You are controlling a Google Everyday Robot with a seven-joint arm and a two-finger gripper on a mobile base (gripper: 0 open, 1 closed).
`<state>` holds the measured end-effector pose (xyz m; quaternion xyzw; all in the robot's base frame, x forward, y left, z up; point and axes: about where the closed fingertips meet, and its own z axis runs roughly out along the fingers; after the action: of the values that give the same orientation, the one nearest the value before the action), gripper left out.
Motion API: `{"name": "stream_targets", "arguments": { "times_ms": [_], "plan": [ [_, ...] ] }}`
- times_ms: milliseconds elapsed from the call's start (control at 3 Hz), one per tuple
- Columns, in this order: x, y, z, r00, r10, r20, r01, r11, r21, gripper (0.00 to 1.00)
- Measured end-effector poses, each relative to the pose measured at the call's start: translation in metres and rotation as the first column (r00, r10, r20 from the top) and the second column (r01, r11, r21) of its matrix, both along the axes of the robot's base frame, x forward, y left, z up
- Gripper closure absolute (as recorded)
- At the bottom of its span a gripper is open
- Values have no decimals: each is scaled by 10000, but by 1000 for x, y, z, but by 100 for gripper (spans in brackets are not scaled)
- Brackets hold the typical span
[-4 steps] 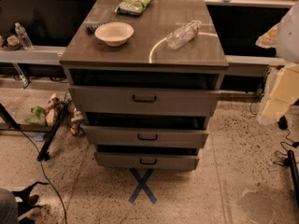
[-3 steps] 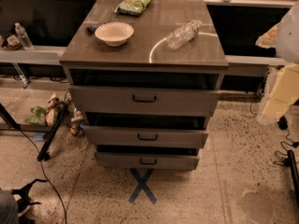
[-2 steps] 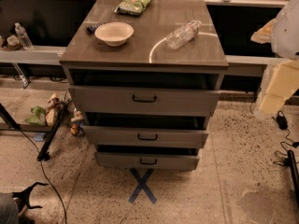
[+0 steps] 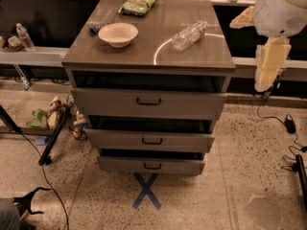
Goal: Place water bottle into paper bowl
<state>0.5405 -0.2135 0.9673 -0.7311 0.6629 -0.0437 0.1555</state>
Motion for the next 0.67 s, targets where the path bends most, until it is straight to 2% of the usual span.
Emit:
{"name": "stream_targets", "arguments": {
  "times_ms": [333,667],
  "plan": [
    [15,-4,17,9952,866,453,-864,9962,-81,0],
    [19,-4,15,9946,896,527,-889,9959,-141,0]
  ]
}}
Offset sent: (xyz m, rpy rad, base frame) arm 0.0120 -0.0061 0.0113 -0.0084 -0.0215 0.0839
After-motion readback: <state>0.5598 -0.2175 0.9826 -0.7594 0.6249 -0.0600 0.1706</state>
